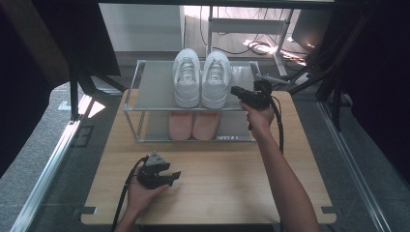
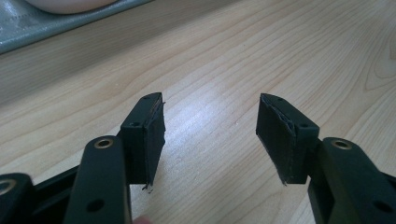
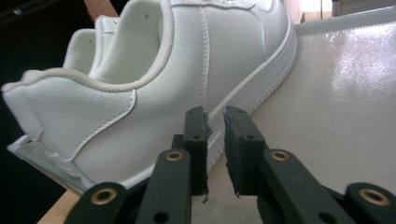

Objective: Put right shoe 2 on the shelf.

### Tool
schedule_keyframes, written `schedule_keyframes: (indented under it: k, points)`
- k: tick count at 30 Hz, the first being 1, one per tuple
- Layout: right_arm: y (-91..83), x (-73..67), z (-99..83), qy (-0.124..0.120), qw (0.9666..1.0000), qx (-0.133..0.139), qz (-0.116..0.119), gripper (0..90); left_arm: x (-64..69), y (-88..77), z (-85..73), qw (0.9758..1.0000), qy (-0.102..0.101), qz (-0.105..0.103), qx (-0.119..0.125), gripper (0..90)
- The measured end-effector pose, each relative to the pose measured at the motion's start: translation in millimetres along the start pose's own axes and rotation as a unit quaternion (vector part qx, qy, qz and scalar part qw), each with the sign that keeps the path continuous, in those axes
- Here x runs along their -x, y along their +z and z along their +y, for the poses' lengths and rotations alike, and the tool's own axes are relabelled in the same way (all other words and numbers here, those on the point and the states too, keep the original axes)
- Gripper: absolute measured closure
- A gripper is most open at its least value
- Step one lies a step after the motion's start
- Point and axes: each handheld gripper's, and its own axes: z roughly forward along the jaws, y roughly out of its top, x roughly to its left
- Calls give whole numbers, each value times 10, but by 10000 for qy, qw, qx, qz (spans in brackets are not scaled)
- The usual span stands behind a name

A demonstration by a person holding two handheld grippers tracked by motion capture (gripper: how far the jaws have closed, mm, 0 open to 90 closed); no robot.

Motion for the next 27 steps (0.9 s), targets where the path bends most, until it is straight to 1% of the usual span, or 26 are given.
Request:
schedule_keyframes:
  k: [2, 4, 8, 11, 13, 17, 18, 23, 27]
  points:
    - [-50, 23, 6, 24, 10000, 60, 56, 763, -2, -1, 6, 10000, 11, 9, 7, 430]
    - [-101, 43, 5, 17, 9999, 111, 63, 742, -6, 2, 4, 10000, 19, 14, -9, 429]
    - [-235, 78, -34, 18, 9997, 219, 137, 702, -5, 2, 2, 10000, 40, 10, -15, 429]
    - [-352, 106, -86, -99, 9995, 282, 127, 693, 4, -13, 2, 10000, 71, 16, 12, 429]
    - [-417, 123, -116, -125, 9993, 314, 133, 688, 14, -30, 2, 10000, 59, 41, 47, 430]
    - [-579, 160, -183, -202, 9987, 408, 234, 685, 9, -70, 6, 9999, 58, 85, 131, 432]
    - [-621, 170, -200, -257, 9985, 413, 255, 684, 5, -72, 6, 9998, 41, 97, 140, 432]
    - [-825, 234, -337, -407, 9974, 482, 353, 682, -28, -73, 4, 9998, 22, 141, 124, 432]
    - [-940, 286, -484, -377, 9968, 564, 417, 680, -35, -73, 0, 9998, 14, 155, 100, 431]
